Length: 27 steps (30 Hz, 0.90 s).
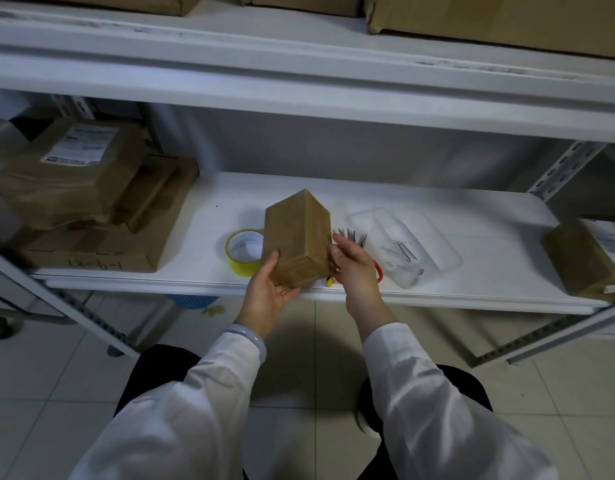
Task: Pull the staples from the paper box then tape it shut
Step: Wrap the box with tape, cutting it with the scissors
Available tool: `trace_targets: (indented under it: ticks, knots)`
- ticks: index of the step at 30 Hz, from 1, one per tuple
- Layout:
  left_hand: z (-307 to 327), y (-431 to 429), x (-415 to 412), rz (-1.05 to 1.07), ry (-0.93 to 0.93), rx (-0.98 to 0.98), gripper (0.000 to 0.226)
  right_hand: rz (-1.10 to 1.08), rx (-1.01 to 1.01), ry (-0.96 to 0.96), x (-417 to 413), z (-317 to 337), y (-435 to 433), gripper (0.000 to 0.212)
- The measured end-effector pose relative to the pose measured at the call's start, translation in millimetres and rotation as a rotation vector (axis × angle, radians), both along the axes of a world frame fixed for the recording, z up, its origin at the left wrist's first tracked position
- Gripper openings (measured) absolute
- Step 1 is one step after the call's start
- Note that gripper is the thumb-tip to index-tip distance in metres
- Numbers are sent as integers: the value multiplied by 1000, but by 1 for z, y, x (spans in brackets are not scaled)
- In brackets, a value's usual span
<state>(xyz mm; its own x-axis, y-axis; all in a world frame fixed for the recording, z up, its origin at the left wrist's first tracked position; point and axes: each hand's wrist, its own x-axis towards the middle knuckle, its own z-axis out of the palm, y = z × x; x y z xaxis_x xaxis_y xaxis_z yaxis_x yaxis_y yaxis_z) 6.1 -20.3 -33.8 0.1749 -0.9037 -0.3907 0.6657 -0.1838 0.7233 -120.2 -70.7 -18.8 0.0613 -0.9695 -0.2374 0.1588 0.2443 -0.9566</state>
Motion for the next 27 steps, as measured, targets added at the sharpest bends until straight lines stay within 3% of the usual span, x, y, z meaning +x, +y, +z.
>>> trace_targets:
  ticks: [3, 6, 11, 19, 21, 24, 27]
  knots:
    - [-3, -5, -6, 43, -196, 0, 38, 69, -18, 105, 0, 1, 7, 26]
    - [-9, -7, -9, 101, -396, -33, 47, 200, -57, 144, 1, -2, 12, 17]
    - [-18, -9, -6, 113, -702, 1, 34, 183, -49, 209, 7, -11, 10, 19]
    - [-20, -14, -5, 130, -849, 120, 33, 163, -113, 431, 8, -19, 5, 24]
    - [-17, -15, -6, 136, -857, 146, 36, 53, -128, 625, 3, -24, -1, 33]
    - [-16, -15, -7, 132, -853, 141, 34, -123, -143, 1098, -13, -36, -15, 43]
    - [-15, -14, -9, 168, -820, 110, 23, -58, 7, 1140, -25, -45, -22, 63]
